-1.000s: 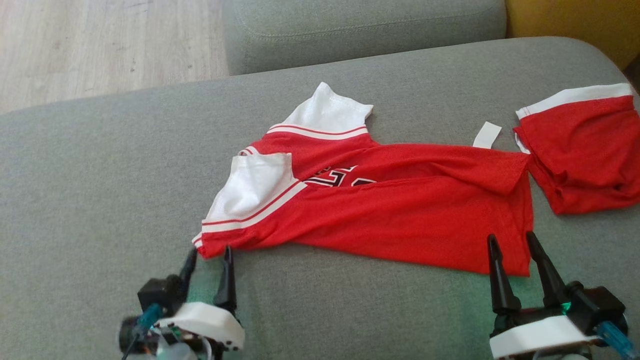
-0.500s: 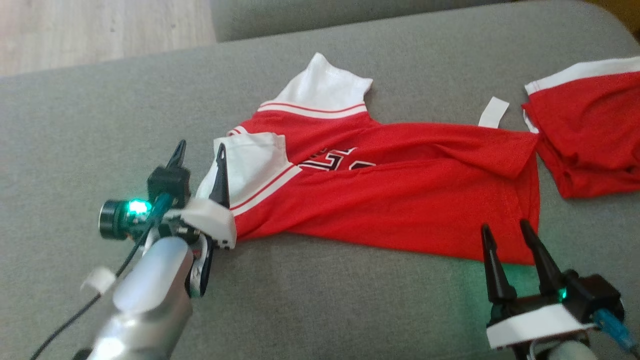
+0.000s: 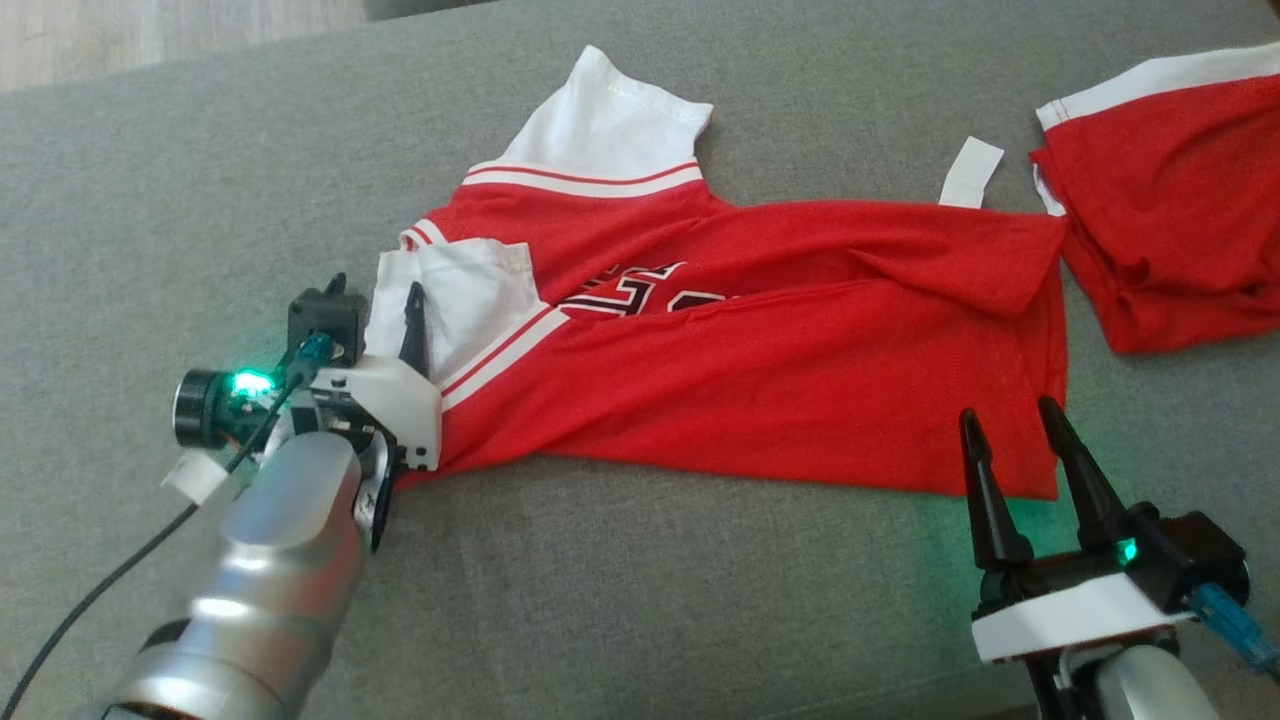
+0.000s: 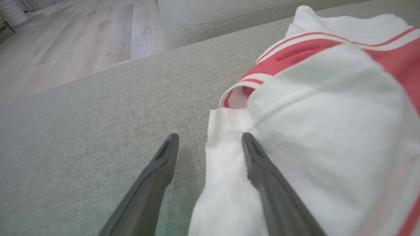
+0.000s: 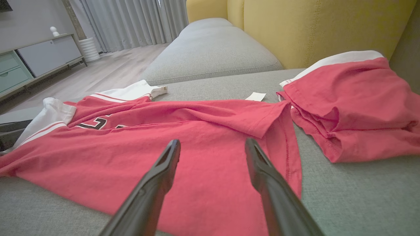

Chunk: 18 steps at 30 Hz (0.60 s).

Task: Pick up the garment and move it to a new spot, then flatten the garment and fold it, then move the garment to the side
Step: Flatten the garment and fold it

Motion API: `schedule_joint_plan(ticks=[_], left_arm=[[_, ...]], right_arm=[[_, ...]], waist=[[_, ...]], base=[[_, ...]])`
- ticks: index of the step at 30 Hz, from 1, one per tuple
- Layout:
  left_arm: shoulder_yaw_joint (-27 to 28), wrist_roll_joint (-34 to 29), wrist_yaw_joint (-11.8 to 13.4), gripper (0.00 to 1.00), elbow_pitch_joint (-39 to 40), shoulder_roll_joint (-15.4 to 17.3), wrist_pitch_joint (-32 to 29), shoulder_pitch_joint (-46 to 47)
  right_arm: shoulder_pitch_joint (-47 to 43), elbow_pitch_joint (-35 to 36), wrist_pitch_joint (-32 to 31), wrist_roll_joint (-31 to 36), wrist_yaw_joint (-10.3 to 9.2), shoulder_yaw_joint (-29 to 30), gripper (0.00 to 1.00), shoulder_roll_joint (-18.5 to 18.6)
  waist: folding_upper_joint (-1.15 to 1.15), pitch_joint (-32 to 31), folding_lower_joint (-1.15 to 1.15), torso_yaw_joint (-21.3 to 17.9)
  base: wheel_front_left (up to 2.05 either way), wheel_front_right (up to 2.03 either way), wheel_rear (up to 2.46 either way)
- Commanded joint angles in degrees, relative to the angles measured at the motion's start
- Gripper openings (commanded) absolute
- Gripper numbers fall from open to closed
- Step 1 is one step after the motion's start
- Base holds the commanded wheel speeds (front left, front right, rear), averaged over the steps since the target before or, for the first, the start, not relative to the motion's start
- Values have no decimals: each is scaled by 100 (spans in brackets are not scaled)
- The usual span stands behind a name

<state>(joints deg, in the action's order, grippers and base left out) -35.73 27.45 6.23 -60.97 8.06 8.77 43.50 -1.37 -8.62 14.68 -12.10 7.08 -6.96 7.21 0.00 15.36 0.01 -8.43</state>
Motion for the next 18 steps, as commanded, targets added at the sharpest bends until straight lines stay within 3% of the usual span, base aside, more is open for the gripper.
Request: schedule_joint_plan(ticks=[1, 13, 14, 15, 17, 18], left_arm=[[129, 27, -53, 100, 24, 105, 80, 278], [-140, -114, -386, 99, -805, -40, 292, 775], [-156, -124, -392, 88, -837, -45, 318, 799], [-171, -132, -398, 52, -866, -49, 343, 818], [-191, -139, -406, 14, -917, -60, 387, 840], [-199, -138, -411, 0, -939, -66, 406, 846]], right_arm=[[178, 191, 32, -25, 41, -132, 100, 100], [297, 194, 32, -27, 41, -126, 100, 120], [298, 191, 32, -25, 41, -120, 100, 114], [297, 189, 32, -23, 41, -114, 100, 105], [285, 186, 32, -13, 41, -111, 100, 88], [279, 183, 32, -11, 41, -109, 100, 78]], waist=[[0, 44, -1, -25], [0, 197, -1, -145], [0, 195, -1, -152], [0, 191, -1, -158], [0, 176, -1, -164], [0, 167, -1, -165]], base=[[0, 0, 0], [0, 0, 0], [0, 0, 0], [0, 0, 0], [0, 0, 0], [0, 0, 0]])
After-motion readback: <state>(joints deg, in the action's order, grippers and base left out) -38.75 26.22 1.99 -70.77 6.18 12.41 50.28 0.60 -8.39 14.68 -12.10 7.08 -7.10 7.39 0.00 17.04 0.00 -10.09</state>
